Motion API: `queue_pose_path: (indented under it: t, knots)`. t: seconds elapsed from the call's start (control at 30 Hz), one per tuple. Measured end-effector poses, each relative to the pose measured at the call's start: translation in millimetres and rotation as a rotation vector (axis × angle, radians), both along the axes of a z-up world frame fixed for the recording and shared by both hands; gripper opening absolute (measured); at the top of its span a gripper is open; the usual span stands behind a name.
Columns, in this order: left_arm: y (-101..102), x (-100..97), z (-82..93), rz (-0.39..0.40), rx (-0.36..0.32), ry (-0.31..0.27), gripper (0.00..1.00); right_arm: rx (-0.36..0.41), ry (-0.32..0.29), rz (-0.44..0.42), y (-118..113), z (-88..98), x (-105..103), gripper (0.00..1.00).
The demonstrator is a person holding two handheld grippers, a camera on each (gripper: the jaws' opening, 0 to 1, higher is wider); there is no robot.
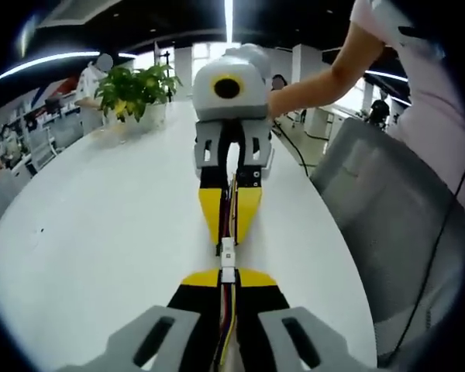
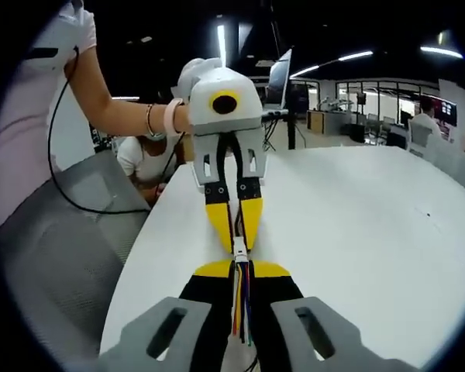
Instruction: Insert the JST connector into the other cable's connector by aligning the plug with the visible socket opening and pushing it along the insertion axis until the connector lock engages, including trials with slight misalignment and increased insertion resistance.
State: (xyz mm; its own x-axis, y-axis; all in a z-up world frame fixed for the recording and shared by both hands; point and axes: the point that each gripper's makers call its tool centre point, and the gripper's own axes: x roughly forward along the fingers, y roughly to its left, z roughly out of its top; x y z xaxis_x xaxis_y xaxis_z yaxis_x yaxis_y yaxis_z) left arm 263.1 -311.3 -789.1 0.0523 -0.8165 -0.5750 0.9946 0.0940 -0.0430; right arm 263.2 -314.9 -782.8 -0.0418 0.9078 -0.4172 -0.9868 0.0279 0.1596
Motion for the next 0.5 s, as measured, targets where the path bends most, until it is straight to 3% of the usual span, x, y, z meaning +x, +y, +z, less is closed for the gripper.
queue_pose_path:
  t: [0.5]
  knots:
    - [2.7, -4.8, 2.4, 0.002, -0.029, 0.055, 0.0, 0.055, 0.054, -0.027, 1.3, 4.1, -3.5, 0.03]
